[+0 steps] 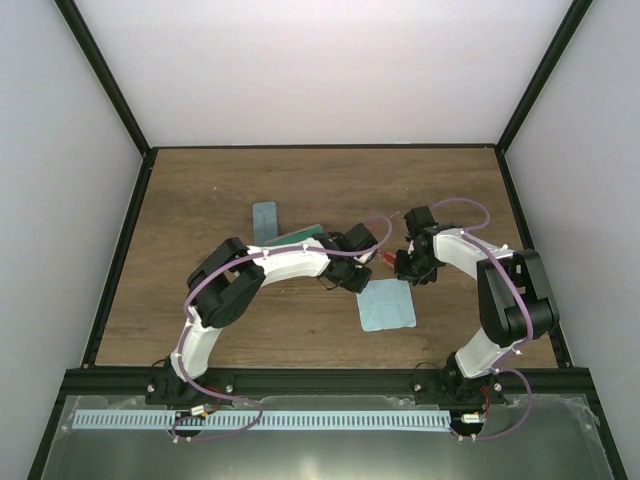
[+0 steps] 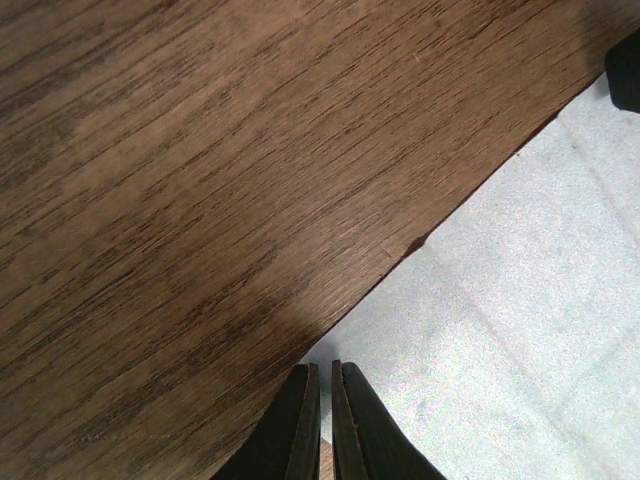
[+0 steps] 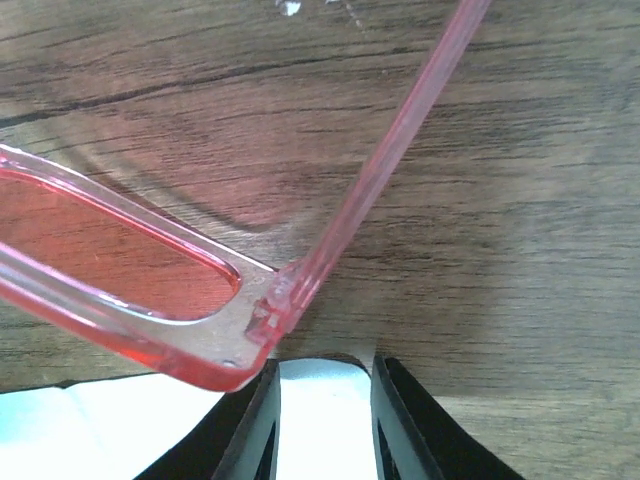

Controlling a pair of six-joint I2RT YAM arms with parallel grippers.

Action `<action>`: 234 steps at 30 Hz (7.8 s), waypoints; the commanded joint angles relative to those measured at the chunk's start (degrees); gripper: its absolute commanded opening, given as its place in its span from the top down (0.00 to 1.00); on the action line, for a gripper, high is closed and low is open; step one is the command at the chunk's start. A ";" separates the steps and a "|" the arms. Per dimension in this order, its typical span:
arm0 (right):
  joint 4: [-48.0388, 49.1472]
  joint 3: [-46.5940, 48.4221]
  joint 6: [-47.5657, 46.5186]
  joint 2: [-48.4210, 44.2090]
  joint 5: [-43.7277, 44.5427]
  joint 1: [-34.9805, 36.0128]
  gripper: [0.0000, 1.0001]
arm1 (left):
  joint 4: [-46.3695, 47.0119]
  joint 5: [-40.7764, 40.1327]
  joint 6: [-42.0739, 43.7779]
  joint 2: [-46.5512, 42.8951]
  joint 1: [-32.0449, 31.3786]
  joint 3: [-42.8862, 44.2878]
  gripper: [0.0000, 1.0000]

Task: Organize the sunglasses
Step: Fold the glasses cleaning cloth at the center of the board.

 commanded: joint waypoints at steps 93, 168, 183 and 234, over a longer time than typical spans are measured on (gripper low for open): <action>-1.03 0.89 -0.54 -8.05 3.65 1.49 0.99 | -2.62 3.48 -0.74 -6.32 -2.10 0.00 0.96; -16.17 -2.05 2.09 -14.46 2.20 3.26 0.92 | -6.36 13.58 5.56 -6.71 -4.71 -3.53 0.96; -7.74 -7.80 15.69 -16.60 -9.04 3.32 0.63 | -6.21 13.23 5.29 -8.70 -4.55 -4.10 0.96; 7.17 -32.03 51.48 -41.10 -21.62 -10.69 0.63 | -9.65 11.30 9.17 -9.90 -2.58 -2.87 0.96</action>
